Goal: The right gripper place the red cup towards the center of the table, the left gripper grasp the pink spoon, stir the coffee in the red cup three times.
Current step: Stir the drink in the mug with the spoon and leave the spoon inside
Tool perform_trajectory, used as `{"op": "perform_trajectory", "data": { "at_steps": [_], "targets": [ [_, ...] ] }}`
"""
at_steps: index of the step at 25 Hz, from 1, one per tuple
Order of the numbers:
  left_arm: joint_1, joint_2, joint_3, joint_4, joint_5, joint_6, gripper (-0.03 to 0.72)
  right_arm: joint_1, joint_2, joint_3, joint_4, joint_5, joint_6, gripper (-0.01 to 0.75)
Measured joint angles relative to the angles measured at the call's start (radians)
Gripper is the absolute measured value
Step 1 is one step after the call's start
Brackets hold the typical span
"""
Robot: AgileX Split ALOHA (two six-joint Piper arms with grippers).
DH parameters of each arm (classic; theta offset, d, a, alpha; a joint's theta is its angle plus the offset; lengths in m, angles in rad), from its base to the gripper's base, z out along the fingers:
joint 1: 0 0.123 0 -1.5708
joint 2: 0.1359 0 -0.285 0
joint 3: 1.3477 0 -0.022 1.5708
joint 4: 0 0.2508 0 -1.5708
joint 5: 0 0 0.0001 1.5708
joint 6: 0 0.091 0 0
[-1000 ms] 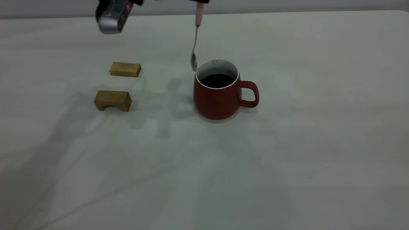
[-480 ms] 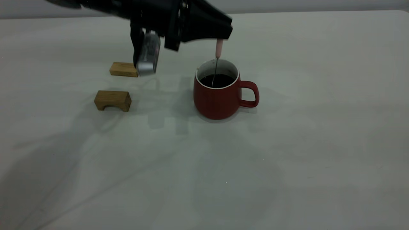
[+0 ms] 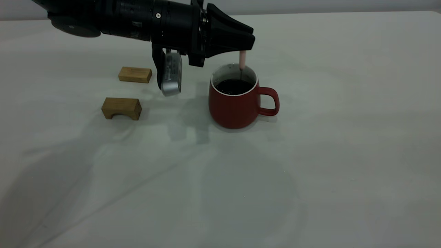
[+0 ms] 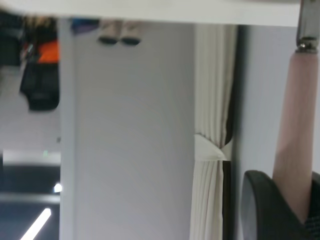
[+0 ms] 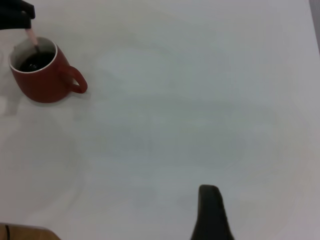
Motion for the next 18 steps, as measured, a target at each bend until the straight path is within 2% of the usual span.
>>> {"op": "perform_trajectory", "data": {
  "at_steps": [3,6,11,14,18],
  "targets": [
    [-0.001,-0.006,-0.001,0.060,0.011,-0.128,0.178,0.000,0.000,0.000,0.000,0.000,0.000,0.585],
    [0.002,-0.023,-0.002,0.112,-0.046,-0.166,0.178,0.000,0.000,0.000,0.000,0.000,0.000,0.585],
    [0.003,-0.027,-0.026,0.122,-0.127,0.030,0.178,0.000,0.000,0.000,0.000,0.000,0.000,0.585],
    [0.000,-0.013,-0.038,0.087,-0.105,0.085,0.178,0.000,0.000,0.000,0.000,0.000,0.000,0.585],
    [-0.003,0.005,-0.041,0.087,-0.009,-0.069,0.178,0.000,0.000,0.000,0.000,0.000,0.000,0.585]
  ]
}}
